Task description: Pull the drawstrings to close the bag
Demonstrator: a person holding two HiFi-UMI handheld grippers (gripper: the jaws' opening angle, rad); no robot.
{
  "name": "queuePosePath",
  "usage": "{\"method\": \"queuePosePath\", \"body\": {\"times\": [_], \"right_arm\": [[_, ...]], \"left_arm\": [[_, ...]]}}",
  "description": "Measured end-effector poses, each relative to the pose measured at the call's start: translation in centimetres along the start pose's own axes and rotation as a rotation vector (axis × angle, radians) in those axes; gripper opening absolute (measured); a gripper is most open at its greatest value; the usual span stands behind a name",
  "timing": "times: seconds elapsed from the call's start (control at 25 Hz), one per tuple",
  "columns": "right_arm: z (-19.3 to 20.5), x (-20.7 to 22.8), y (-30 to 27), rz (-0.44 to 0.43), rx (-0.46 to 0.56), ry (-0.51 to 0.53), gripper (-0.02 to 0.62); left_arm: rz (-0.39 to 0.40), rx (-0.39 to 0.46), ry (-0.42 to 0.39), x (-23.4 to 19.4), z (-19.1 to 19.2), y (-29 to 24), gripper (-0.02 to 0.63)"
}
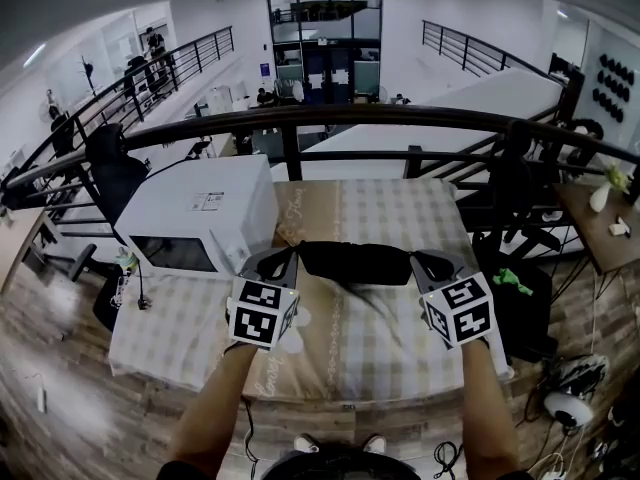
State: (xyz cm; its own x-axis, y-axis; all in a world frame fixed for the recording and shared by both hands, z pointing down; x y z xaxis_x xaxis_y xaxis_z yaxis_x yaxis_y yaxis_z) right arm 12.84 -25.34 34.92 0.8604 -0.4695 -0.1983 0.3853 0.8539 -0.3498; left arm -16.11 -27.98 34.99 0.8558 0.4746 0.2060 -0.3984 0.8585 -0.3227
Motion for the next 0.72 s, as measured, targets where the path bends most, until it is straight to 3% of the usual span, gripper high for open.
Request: {"method": "queuePosePath", "body": {"times": [0.72], "right_arm": [[-6.9, 0.0, 2.1, 0.07, 0.195, -0.024, 0.021]], "left_arm": [[-0.15, 0.187, 0.083, -1.7, -6.0, 3.7, 0.031]]}}
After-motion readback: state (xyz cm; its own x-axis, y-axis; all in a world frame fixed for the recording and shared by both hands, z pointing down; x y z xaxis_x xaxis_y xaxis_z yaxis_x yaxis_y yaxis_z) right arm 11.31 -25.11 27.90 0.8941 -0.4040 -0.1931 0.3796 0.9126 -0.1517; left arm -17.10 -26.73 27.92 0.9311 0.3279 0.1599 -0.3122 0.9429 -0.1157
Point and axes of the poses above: the fingertips, and each gripper's own axes: y backward along the fingers, x to its right, z out of its underside, the point moved 9 cm from there along y, backward along the fingers, and after that the axes turned 1 degree about -z, right-handed, at the moved point
